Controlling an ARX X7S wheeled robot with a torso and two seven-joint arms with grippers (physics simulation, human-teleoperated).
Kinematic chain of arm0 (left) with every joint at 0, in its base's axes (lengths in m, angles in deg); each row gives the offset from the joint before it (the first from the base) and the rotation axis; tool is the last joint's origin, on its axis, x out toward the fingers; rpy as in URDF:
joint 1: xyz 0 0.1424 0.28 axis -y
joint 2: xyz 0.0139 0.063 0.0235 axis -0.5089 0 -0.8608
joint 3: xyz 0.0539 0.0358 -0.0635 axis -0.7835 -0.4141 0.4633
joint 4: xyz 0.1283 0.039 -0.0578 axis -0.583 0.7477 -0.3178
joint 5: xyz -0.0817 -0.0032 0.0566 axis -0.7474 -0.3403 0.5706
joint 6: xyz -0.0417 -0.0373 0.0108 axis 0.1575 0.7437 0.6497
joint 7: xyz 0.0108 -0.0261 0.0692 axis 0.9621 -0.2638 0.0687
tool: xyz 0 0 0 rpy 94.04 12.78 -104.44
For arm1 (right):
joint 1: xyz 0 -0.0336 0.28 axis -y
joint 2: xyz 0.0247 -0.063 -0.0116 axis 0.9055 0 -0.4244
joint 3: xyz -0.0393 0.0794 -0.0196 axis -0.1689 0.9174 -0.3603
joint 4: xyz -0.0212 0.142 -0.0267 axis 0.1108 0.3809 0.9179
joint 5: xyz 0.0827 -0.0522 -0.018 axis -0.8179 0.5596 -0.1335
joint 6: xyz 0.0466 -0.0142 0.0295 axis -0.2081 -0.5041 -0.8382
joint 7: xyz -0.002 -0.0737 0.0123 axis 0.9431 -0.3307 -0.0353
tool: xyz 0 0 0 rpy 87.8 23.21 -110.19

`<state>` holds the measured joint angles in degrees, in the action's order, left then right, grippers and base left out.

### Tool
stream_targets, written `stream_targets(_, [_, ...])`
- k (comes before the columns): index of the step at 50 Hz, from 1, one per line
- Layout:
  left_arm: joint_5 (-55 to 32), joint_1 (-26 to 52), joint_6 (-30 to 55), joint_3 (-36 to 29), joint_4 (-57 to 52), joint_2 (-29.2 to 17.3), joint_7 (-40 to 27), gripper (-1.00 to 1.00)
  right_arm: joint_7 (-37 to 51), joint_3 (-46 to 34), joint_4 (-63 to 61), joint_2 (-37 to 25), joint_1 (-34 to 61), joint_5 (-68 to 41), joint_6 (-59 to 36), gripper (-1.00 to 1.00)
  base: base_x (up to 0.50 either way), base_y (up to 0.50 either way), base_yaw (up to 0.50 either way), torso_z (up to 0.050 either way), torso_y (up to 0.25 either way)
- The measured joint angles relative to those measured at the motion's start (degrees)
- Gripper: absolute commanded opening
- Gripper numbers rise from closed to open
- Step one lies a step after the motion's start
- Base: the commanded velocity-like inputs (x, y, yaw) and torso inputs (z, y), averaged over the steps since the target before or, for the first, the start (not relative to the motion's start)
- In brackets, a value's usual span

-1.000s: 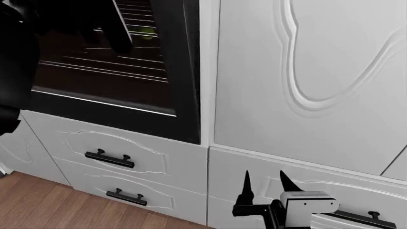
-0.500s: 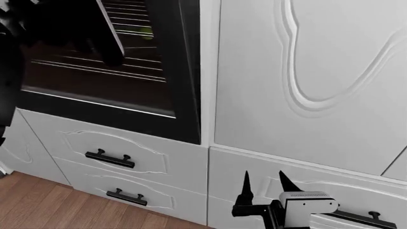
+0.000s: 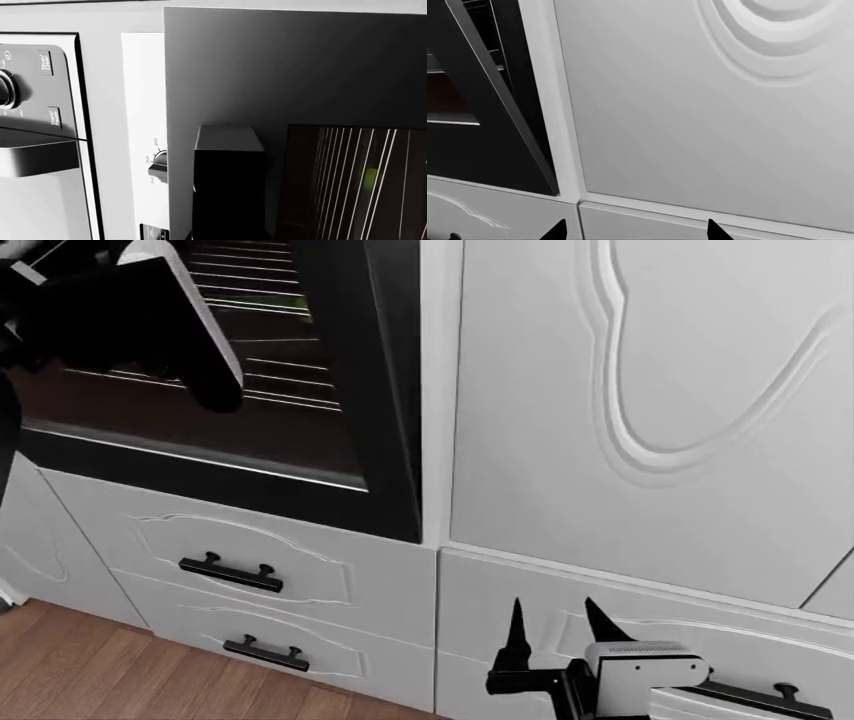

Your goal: Open the oven door

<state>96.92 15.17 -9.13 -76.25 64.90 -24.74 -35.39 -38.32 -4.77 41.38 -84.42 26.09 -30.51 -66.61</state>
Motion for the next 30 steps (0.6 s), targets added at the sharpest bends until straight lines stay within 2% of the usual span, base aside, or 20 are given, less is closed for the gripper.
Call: stream_targets(30, [-2.68, -6.05, 2.84, 3.94, -9.07, -5.62, -1.05, -1.0, 0.37, -0.62, 0.38, -0.1, 0.14, 0.05, 0.16, 1.0, 0.0, 0.0, 0.0, 0.002, 0.007])
